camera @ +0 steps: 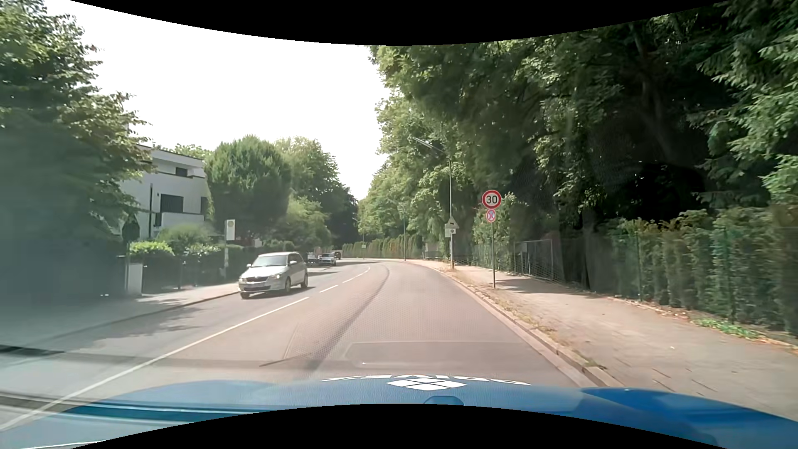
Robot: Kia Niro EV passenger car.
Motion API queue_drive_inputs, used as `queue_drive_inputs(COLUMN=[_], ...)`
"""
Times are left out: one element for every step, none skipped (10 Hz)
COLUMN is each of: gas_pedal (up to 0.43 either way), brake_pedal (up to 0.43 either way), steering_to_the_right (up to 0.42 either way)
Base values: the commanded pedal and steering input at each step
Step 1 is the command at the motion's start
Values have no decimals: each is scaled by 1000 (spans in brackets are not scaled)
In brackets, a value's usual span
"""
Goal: Follow the waypoints while adhering to traffic rules and regulations
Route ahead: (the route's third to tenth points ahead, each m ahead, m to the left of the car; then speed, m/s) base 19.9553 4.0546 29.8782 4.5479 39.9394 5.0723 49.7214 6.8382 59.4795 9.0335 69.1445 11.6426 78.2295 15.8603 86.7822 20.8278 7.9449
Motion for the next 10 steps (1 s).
queue_drive_inputs(gas_pedal=[169, 169, 169, 169, 169, 169, 169, 169, 169, 169], brake_pedal=[0, 0, 0, 0, 0, 0, 0, 0, 0, 0], steering_to_the_right=[-6, -7, -9, -9, -9, -9, -9, -9, -9, -9])
